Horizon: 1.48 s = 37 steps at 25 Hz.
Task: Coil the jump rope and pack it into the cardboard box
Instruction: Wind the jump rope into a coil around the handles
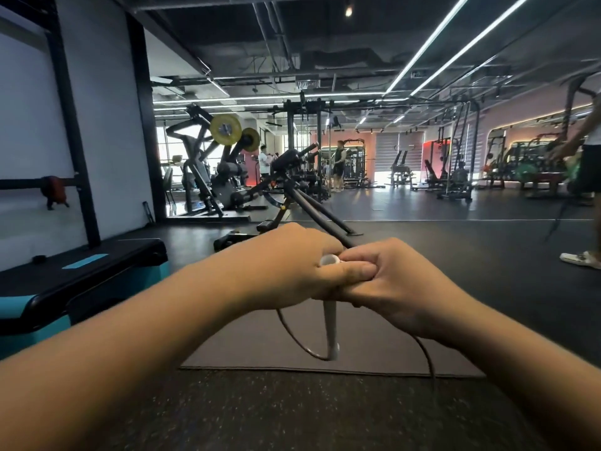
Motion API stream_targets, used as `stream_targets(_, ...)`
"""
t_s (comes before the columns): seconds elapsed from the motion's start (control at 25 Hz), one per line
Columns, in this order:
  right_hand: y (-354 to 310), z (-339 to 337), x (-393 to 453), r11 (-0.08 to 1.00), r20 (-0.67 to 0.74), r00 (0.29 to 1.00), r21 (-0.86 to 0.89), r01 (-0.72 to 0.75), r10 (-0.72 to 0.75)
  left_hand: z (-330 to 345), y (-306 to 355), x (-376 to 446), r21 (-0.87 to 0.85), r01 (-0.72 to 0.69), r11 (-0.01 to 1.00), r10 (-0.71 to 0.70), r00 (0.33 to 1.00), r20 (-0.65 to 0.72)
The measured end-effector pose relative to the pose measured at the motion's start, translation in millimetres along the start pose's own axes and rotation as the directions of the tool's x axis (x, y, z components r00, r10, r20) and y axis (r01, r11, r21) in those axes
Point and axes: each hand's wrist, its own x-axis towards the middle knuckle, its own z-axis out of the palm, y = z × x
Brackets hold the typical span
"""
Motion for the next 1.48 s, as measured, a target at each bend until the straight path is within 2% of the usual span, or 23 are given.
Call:
stream_targets(0.12, 3, 1, -6, 0.999, -0.055, 0.998, 0.04, -0.031, 0.033, 2, -2, 10, 0.016, -0.027, 0.999, 0.027, 0.998, 0.053)
stream_targets(0.24, 4, 10, -14, 0.999, -0.138, 0.99, -0.015, -0.043, 0.041, 8, -1, 16, 0.232, -0.076, 0.97, 0.072, 0.997, 0.025)
stream_targets(0.28, 5, 9, -16, 0.998, -0.135, 0.989, 0.023, -0.065, 0.068, 10, -4, 18, 0.25, -0.087, 0.964, 0.09, 0.996, -0.001)
stream_targets(0.32, 7, 4, -19, 0.99, -0.106, 0.987, 0.078, -0.116, 0.124, 11, -8, 19, 0.197, -0.081, 0.977, 0.088, 0.996, -0.028)
stream_targets(0.4, 9, -11, -26, 0.963, -0.003, 0.969, 0.117, -0.245, 0.247, 11, -20, 15, -0.063, -0.024, 0.998, 0.023, 0.999, -0.026)
stream_targets(0.48, 10, -30, -30, 0.938, 0.081, 0.944, 0.11, -0.328, 0.32, 7, -32, 8, -0.339, 0.057, 0.939, -0.037, 0.997, 0.065)
stream_targets(0.56, 15, -51, -33, 0.925, 0.08, 0.924, 0.044, -0.378, 0.373, -1, -46, 2, -0.524, 0.118, 0.844, -0.077, 0.992, 0.098)
stream_targets(0.68, 28, -74, -42, 0.892, -0.089, 0.892, -0.051, -0.448, 0.443, -15, -70, -6, -0.774, 0.139, 0.618, -0.235, 0.972, -0.013)
stream_targets(0.72, 31, -76, -44, 0.899, -0.142, 0.89, -0.001, -0.437, 0.433, -16, -72, -10, -0.846, 0.121, 0.52, -0.289, 0.957, -0.04)
stream_targets(0.8, 33, -71, -41, 0.89, -0.184, 0.887, 0.266, -0.37, 0.423, -9, -65, -12, -0.954, 0.061, 0.295, -0.374, 0.926, -0.056)
stream_targets(0.88, 30, -52, -33, 0.774, -0.12, 0.906, 0.571, -0.272, 0.406, 5, -48, -4, -0.998, -0.061, -0.005, -0.449, 0.892, -0.052)
stream_targets(0.96, 27, -28, -23, 0.657, -0.06, 0.944, 0.732, -0.178, 0.323, 19, -30, 5, -0.939, -0.233, -0.252, -0.526, 0.847, -0.069)
stream_targets(1.04, 27, -4, -16, 0.606, -0.088, 0.97, 0.793, -0.071, 0.228, 32, -11, 12, -0.839, -0.347, -0.419, -0.59, 0.807, -0.039)
stream_targets(1.16, 22, 29, -8, 0.651, -0.195, 0.965, 0.758, 0.035, 0.175, 52, 19, 21, -0.778, -0.342, -0.527, -0.617, 0.783, 0.074)
stream_targets(1.28, 17, 47, 3, 0.753, -0.305, 0.927, 0.656, 0.039, 0.218, 65, 42, 25, -0.748, -0.352, -0.563, -0.658, 0.738, 0.147)
stream_targets(1.36, 15, 48, 7, 0.81, -0.377, 0.895, 0.586, 0.033, 0.237, 67, 49, 25, -0.729, -0.397, -0.558, -0.677, 0.726, 0.123)
stream_targets(1.48, 12, 38, 6, 0.798, -0.377, 0.888, 0.603, 0.018, 0.264, 70, 52, 22, -0.765, -0.432, -0.477, -0.717, 0.694, 0.055)
